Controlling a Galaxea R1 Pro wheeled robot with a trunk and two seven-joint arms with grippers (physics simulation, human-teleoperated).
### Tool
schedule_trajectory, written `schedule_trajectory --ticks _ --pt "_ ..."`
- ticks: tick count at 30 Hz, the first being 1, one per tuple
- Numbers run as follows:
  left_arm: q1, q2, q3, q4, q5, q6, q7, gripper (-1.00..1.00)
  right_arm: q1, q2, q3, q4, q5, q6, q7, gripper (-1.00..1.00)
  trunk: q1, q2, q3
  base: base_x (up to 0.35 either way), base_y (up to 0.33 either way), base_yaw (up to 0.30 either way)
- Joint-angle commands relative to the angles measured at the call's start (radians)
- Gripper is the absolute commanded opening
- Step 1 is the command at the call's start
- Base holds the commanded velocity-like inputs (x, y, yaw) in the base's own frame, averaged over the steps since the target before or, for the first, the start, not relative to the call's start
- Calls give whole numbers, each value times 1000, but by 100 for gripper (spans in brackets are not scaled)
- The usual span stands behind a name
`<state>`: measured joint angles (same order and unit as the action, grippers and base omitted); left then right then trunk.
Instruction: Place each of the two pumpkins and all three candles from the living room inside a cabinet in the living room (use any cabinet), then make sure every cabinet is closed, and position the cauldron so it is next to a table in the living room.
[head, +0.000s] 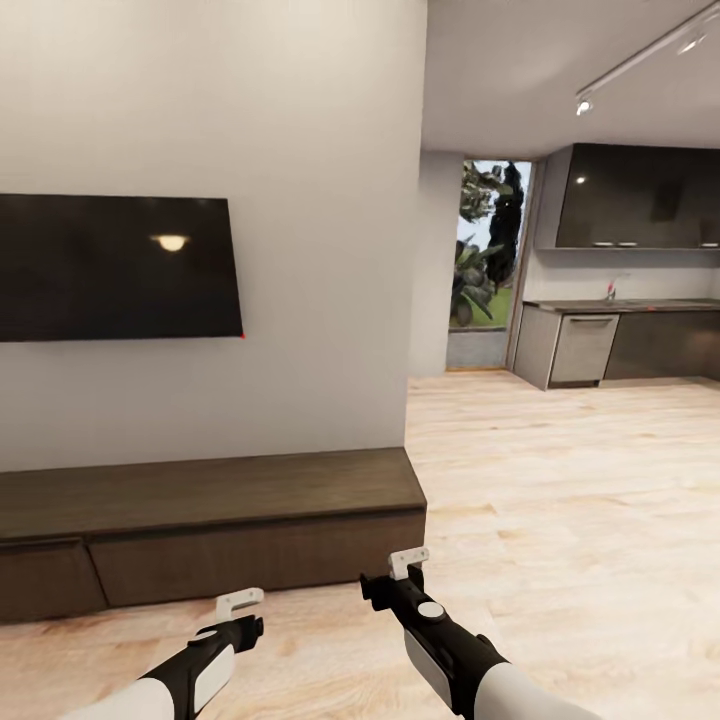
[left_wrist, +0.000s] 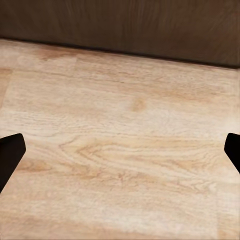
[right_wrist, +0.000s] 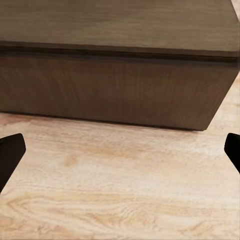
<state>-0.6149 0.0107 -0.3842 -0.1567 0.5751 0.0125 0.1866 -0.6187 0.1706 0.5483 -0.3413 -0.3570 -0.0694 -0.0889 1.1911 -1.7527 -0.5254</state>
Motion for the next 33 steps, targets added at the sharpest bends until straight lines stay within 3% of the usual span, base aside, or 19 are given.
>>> schedule_trajectory --ticks 1,33 --pt "0 1 -8 -2 8 2 5 100 -1 0 9 1 -10 -4 -6 100 -4 7 2 0 0 0" --pt "0 0 -9 2 8 3 4 100 -1 0 9 1 -10 -3 -5 100 -127 231 102 0 0 0"
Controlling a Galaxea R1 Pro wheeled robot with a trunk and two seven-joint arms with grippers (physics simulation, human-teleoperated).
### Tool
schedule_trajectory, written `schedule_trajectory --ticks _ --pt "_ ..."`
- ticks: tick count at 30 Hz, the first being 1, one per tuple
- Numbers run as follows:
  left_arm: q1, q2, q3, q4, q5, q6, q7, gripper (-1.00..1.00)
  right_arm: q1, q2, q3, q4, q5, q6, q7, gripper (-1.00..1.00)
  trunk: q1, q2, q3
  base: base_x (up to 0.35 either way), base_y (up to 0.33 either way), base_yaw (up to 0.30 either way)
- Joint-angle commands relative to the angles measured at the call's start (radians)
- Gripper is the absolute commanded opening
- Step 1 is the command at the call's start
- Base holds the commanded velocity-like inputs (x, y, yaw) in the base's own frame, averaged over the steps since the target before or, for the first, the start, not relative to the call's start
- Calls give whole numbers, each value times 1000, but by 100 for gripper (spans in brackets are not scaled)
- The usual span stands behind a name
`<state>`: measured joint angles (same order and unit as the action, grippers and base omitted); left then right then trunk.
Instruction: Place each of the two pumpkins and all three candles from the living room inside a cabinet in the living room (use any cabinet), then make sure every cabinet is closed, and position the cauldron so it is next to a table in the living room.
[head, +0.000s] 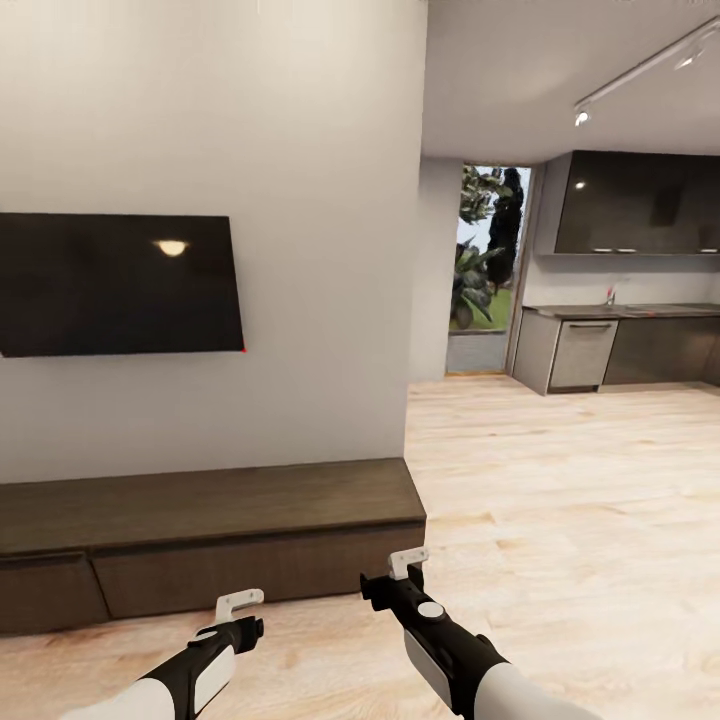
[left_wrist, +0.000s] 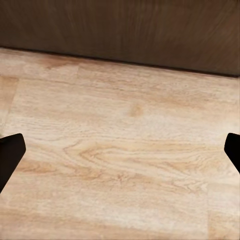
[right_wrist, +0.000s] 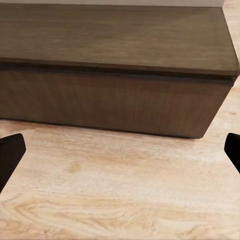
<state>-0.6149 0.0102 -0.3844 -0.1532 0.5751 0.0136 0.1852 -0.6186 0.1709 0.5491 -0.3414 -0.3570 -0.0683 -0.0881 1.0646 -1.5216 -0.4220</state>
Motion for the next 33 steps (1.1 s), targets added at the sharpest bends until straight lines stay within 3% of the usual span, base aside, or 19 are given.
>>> schedule_trajectory --ticks 1,33 --pt "0 1 -8 -2 8 2 5 100 -1 0 9 1 -10 -4 -6 100 -4 7 2 0 0 0" --pt "0 1 -8 0 8 2 5 100 -1 -1 8 2 -10 3 -7 100 -127 231 102 0 0 0"
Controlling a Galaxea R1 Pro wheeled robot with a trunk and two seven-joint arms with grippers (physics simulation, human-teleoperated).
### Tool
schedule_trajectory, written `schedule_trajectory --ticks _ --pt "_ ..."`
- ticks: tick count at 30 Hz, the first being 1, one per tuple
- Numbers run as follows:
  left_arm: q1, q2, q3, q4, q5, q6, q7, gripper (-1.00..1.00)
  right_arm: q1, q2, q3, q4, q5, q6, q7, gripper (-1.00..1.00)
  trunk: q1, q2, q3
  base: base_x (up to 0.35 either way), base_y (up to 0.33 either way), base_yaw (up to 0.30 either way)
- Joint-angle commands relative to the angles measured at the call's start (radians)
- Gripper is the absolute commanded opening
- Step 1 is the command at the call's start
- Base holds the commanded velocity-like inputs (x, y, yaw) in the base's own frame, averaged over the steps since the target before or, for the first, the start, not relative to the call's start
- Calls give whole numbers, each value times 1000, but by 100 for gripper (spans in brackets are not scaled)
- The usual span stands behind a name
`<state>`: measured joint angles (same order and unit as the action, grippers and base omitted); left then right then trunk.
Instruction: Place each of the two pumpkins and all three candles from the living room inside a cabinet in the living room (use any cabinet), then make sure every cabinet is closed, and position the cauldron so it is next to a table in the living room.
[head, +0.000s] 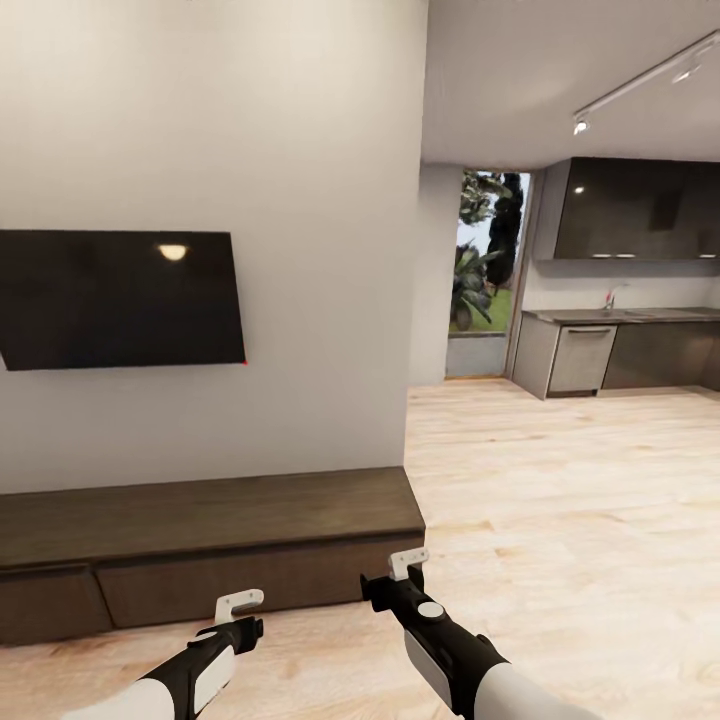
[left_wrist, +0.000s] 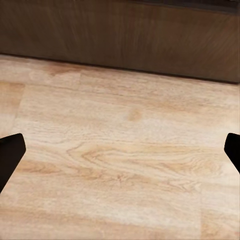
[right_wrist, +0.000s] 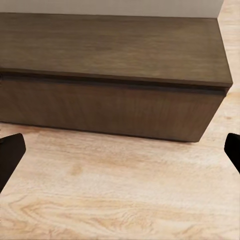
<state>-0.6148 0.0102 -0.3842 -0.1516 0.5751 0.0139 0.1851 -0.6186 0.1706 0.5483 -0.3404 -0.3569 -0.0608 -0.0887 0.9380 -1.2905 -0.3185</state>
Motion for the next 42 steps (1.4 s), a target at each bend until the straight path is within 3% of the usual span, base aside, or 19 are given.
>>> schedule_trajectory --ticks 1,42 --pt "0 1 -9 -2 8 1 5 100 -1 0 9 1 -10 -5 -6 100 -4 7 2 0 0 0" --pt "0 6 -9 -1 8 33 4 100 -1 0 7 14 -13 -3 -12 100 -161 294 130 0 0 0"
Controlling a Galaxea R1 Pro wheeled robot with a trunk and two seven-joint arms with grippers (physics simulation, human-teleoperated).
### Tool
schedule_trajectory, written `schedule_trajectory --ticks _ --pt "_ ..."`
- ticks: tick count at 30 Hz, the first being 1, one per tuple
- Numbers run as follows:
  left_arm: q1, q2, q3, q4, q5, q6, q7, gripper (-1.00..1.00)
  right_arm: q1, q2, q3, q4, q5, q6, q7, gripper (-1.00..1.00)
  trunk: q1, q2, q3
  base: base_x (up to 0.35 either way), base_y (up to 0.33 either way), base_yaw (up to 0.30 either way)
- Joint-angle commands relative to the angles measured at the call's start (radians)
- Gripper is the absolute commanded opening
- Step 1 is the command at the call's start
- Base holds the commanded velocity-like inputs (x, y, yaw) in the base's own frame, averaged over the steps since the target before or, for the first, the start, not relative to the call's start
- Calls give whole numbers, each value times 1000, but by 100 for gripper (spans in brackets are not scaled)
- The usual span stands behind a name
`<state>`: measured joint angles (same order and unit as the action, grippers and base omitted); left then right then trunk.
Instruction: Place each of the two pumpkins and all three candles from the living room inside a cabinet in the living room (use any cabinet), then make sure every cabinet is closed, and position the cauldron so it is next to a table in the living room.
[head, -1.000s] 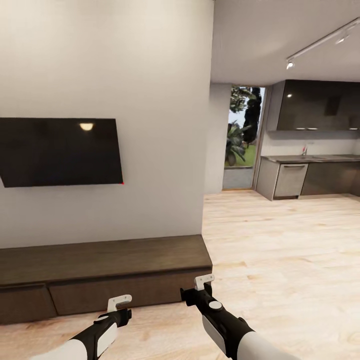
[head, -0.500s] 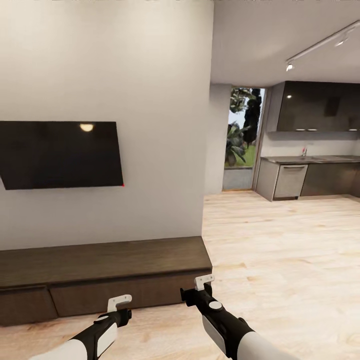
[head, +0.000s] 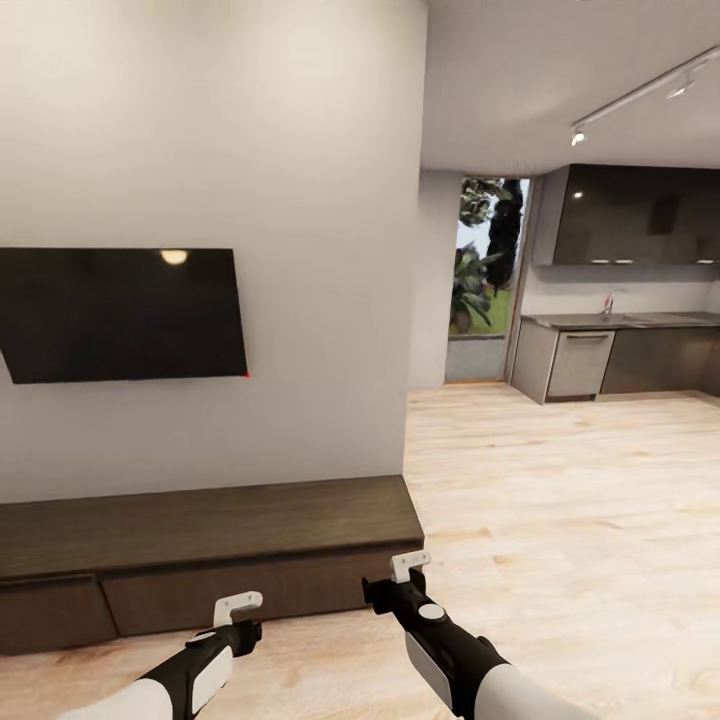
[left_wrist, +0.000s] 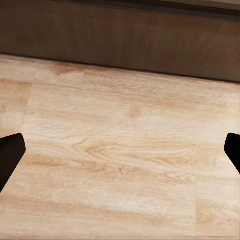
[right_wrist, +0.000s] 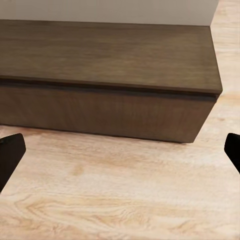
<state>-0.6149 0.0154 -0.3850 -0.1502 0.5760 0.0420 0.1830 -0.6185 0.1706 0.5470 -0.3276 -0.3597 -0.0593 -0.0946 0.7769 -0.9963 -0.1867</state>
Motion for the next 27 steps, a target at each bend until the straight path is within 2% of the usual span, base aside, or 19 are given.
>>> schedule_trajectory --ticks 1,9,10,13,17,21,27 --pt "0 2 -9 -2 7 5 6 100 -1 0 8 1 -10 -4 -6 100 -4 6 2 0 0 0" --pt "0 34 -11 68 11 7 4 100 -1 -2 4 7 -18 -1 -9 100 -34 62 27 0 0 0" --pt "2 36 -12 110 12 6 4 100 -1 -1 4 33 -20 -5 -9 100 -38 69 30 0 0 0" --pt "32 37 -11 127 12 6 3 100 -1 -1 4 74 -21 -11 -10 100 -50 90 39 0 0 0" --pt "98 35 -11 134 12 5 3 100 0 -1 -1 157 -26 -24 -11 100 -65 118 52 0 0 0" --pt "188 28 -11 135 12 0 3 100 10 -8 -5 241 -29 -69 -11 100 -80 146 64 0 0 0" --pt "290 24 -12 135 11 -9 3 100 12 -22 -5 274 -31 -89 -11 100 -103 188 83 0 0 0"
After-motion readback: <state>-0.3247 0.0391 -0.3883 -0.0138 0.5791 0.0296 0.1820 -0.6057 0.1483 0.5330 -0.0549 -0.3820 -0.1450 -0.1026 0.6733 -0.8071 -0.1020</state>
